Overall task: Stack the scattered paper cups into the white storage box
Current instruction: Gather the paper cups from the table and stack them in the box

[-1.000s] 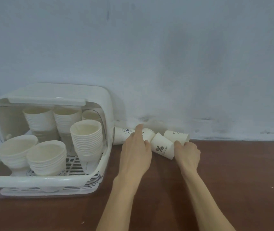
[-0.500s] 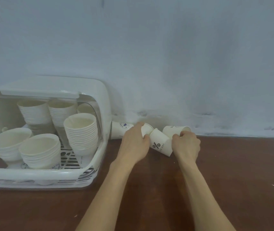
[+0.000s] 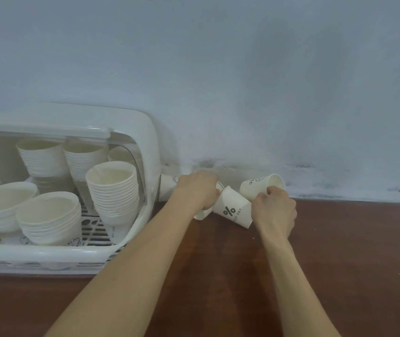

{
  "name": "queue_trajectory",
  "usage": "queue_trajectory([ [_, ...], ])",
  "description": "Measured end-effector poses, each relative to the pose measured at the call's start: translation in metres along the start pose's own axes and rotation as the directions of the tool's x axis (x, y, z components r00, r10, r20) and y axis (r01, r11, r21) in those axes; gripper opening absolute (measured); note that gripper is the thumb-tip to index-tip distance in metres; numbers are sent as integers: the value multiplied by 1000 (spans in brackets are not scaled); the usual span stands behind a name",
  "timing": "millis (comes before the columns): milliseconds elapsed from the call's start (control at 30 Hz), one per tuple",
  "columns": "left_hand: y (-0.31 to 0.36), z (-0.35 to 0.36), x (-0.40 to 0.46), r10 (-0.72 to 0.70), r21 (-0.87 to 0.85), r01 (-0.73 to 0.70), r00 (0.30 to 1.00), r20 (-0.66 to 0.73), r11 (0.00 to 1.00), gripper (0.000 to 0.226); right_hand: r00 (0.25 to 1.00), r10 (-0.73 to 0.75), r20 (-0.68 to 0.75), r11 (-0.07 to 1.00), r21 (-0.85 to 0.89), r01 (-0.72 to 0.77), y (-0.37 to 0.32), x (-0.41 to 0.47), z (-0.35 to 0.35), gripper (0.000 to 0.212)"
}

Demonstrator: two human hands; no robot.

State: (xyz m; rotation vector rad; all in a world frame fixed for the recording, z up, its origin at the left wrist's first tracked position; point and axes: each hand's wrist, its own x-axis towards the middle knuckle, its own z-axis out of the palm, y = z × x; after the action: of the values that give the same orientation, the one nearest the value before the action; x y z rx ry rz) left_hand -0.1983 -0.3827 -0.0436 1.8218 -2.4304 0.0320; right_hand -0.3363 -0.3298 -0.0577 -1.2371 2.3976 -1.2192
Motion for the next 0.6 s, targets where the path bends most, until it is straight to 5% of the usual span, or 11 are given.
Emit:
queue_trajectory([
  [600, -3, -26, -58, -67, -83, 53, 981, -180, 995, 18, 991, -125, -48, 992, -30, 123, -18, -12, -13, 18],
])
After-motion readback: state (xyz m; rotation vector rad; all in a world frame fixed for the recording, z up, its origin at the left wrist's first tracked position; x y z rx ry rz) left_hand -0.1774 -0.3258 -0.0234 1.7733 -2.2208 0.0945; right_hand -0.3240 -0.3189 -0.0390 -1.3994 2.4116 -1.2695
